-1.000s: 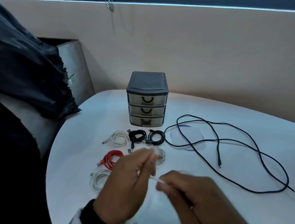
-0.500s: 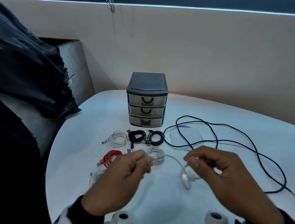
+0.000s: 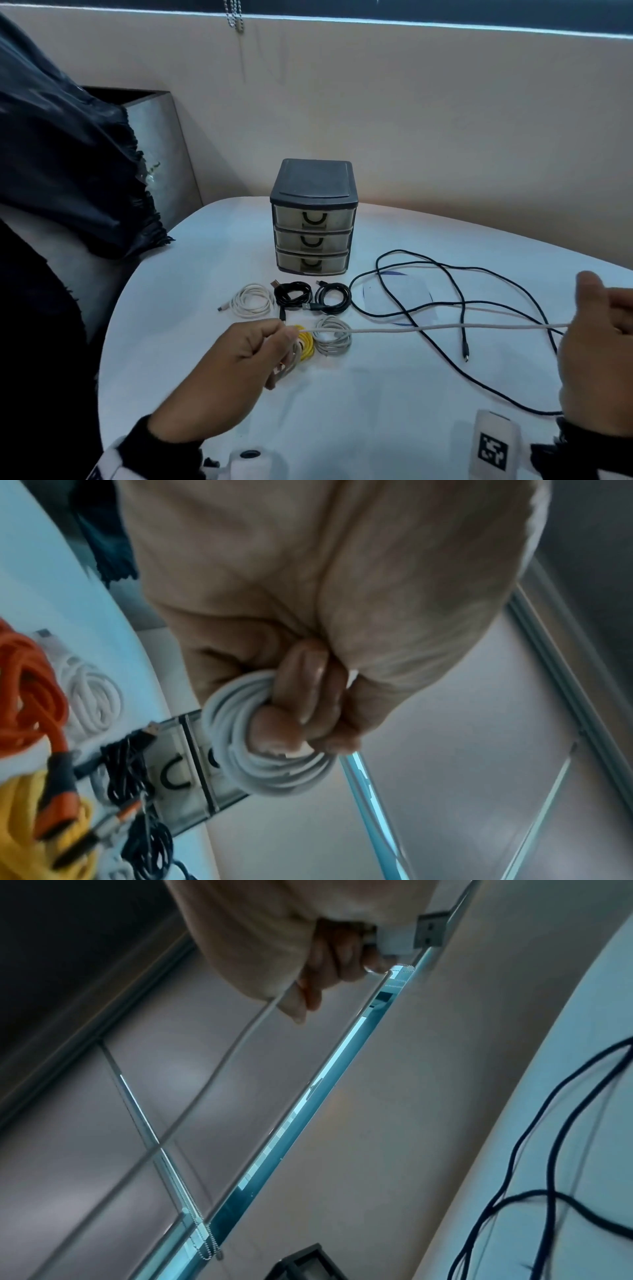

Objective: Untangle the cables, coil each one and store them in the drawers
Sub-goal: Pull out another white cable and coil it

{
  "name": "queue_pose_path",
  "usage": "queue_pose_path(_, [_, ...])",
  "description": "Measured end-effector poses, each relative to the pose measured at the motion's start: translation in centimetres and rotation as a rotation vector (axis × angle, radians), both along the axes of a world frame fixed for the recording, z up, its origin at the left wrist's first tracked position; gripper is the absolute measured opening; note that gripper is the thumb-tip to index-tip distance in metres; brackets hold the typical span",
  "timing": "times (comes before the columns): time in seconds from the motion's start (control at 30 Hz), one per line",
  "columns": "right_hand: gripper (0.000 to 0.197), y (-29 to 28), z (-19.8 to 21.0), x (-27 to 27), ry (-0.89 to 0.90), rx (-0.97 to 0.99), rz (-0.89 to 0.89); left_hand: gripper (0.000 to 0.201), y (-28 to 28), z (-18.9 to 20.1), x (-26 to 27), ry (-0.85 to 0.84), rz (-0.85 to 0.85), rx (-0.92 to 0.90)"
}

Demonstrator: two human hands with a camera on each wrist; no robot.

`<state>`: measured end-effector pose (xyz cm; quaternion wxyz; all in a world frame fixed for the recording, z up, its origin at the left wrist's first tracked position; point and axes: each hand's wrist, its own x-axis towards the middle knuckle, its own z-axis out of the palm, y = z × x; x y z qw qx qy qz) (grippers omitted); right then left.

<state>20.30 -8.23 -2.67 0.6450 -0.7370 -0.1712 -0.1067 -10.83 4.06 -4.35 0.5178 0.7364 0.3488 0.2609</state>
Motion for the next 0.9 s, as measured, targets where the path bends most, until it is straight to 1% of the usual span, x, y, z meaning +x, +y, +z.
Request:
queue_pose_path(0.03, [0.06,-0.2,-0.4,0.6,-0.008,-0.038,-0.03,0.039,-0.2,0.1,0.1,-0.013,-0.003,-0.036])
queue_pose_path(0.07, [0.063,-0.3,-0.5,0.8,-0.028,-0.071,-0.033,0.039,-0.3,0.4,0.2,-0.045,0.002,-0.089])
queue_pose_path(0.1, [0.059,-0.2,-0.3,0.5,-0.059,-0.103,-0.021,0.038,-0.4,0.6,0.3,-0.088,0.011,-0.15])
queue_pose_path(0.13, [0.049,-0.2,0.0,-0.1,-0.124,-0.14,0.002,0.038,-0.6,0.8,0.3,-0.135,0.011,-0.198])
queue_pose_path(0.2, [0.024,-0.2,0.8,-2.2,-0.343,-0.21,0.103,0.038,-0.8,1.0,0.5,-0.182,-0.011,-0.231])
queue_pose_path(0.23, [0.023,-0.2,1.2,-3.5,-0.476,-0.239,0.171,0.038,-1.0,1.0,0.7,-0.181,-0.047,-0.232])
queue_pose_path(0.27, [0.024,-0.2,1.6,-4.9,-0.568,-0.241,0.271,0.039,-1.3,0.9,1.0,-0.181,-0.095,-0.233])
queue_pose_path(0.3, [0.026,-0.2,1.8,-6.4,-0.595,-0.24,0.408,0.039,-1.7,0.9,1.5,-0.181,-0.147,-0.241])
queue_pose_path(0.33, [0.03,-0.2,2.0,-8.0,-0.571,-0.255,0.573,0.038,-2.1,0.8,2.0,-0.188,-0.189,-0.25])
queue_pose_path(0.4, [0.041,0.0,1.8,-10.9,-0.436,-0.336,0.914,0.036,-2.8,1.0,2.7,-0.2,-0.23,-0.282])
queue_pose_path(0.43, [0.039,0.1,1.4,-11.9,-0.382,-0.336,1.03,0.036,-3.1,1.4,2.9,-0.208,-0.232,-0.317])
queue_pose_path(0.47, [0.032,0.2,1.0,-12.5,-0.358,-0.283,1.085,0.035,-3.2,1.7,2.9,-0.232,-0.239,-0.363])
queue_pose_path(0.53, [0.019,0.3,0.7,-12.7,-0.313,-0.124,1.077,0.033,-3.5,2.1,2.7,-0.312,-0.252,-0.468])
queue_pose_path(0.6, [0.015,0.3,0.8,-11.9,-0.281,-0.026,1.046,0.031,-3.5,2.4,2.4,-0.434,-0.245,-0.595])
queue_pose_path(0.63, [0.014,0.1,0.9,-11.3,-0.287,-0.014,1.037,0.032,-3.3,2.4,2.2,-0.532,-0.249,-0.68])
queue_pose_path(0.67, [0.014,0.0,1.1,-10.8,-0.289,-0.017,1.025,0.033,-2.9,2.3,2.0,-0.66,-0.297,-0.786])
queue_pose_path(0.73, [0.013,-0.1,1.2,-10.0,-0.29,-0.065,0.999,0.037,-2.1,2.5,1.6,-0.94,-0.449,-0.977])
queue_pose_path(0.77, [0.012,-0.1,1.1,-10.0,-0.316,-0.13,0.996,0.042,-1.7,2.4,1.4,-1.013,-0.411,-0.988])
queue_pose_path(0.8, [0.013,0.1,0.7,-10.3,-0.352,-0.22,1.012,0.045,-1.4,2.2,1.3,-1.042,-0.28,-0.941])
queue_pose_path(0.83, [0.015,0.2,0.2,-10.9,-0.394,-0.31,1.049,0.045,-1.2,1.9,1.4,-1.063,-0.198,-0.896])
queue_pose_path(0.9, [0.017,0.2,-0.9,-12.2,-0.484,-0.428,1.172,0.034,-1.2,1.6,2.0,-1.097,-0.115,-0.889])
